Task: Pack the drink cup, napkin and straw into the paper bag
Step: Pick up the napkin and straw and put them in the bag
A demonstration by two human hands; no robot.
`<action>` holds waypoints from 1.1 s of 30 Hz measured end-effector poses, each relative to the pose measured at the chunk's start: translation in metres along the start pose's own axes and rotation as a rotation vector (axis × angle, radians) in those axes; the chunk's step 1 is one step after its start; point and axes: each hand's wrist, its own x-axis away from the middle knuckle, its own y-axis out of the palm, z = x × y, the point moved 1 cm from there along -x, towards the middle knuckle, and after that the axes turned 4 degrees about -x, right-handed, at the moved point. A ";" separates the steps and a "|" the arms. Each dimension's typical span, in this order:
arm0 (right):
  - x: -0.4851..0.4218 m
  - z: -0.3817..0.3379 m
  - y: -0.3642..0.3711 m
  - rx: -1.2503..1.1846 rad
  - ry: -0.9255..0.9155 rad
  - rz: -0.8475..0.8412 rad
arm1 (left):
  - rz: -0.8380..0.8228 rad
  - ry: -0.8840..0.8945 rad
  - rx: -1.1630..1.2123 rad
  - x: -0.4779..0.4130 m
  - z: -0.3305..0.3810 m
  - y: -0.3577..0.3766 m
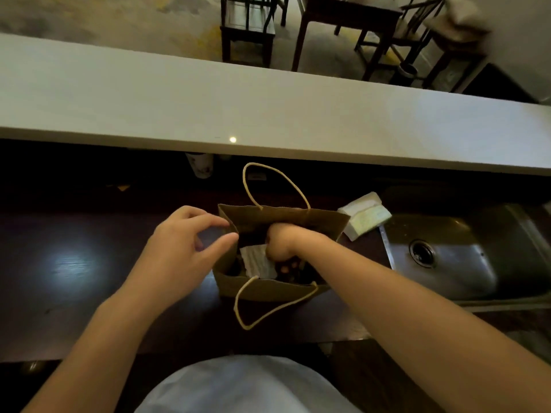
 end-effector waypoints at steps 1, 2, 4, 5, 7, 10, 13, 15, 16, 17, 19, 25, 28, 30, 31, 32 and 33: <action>-0.005 -0.005 0.005 0.035 0.002 -0.022 | 0.016 -0.022 0.038 0.001 0.002 0.002; -0.010 -0.009 0.010 0.070 -0.007 -0.046 | 0.035 -0.045 0.050 0.002 0.004 0.004; -0.020 -0.015 0.022 0.120 -0.035 -0.099 | 0.053 -0.081 0.005 0.003 0.009 0.008; -0.024 -0.017 0.027 0.119 -0.044 -0.109 | 0.046 -0.101 -0.026 0.003 0.009 0.010; -0.028 -0.019 0.036 0.117 -0.063 -0.101 | 0.043 -0.159 -0.044 0.004 0.008 0.013; -0.030 -0.019 0.046 0.147 -0.103 -0.087 | 0.107 -0.207 -0.030 0.005 0.003 0.011; -0.033 -0.016 0.051 0.135 -0.103 -0.106 | 0.156 -0.241 -0.022 0.008 -0.003 0.006; -0.035 -0.016 0.049 0.102 -0.101 -0.096 | 0.158 -0.258 -0.020 0.009 -0.006 0.005; -0.036 -0.018 0.047 0.086 -0.095 -0.090 | 0.153 -0.258 -0.026 0.010 -0.007 0.004; -0.036 -0.018 0.046 0.070 -0.087 -0.083 | 0.148 -0.256 -0.032 0.010 -0.008 0.004; -0.037 -0.020 0.046 0.026 -0.068 -0.058 | 0.137 -0.258 -0.031 0.012 -0.008 0.004; -0.030 -0.014 0.040 0.043 -0.064 -0.043 | 0.120 -0.216 0.038 0.015 -0.007 0.001; -0.026 -0.011 0.038 0.060 -0.097 -0.038 | 0.122 -0.187 0.052 0.015 -0.002 0.002; -0.024 -0.009 0.038 0.095 -0.121 -0.062 | 0.123 -0.186 0.067 0.013 0.001 0.001; -0.023 -0.009 0.037 0.122 -0.128 -0.092 | 0.121 -0.187 0.074 0.012 0.002 0.001; -0.022 -0.008 0.037 0.160 -0.132 -0.125 | 0.118 -0.188 0.079 0.010 0.003 0.001; -0.021 -0.008 0.037 0.203 -0.130 -0.156 | 0.114 -0.187 0.084 0.009 0.004 0.002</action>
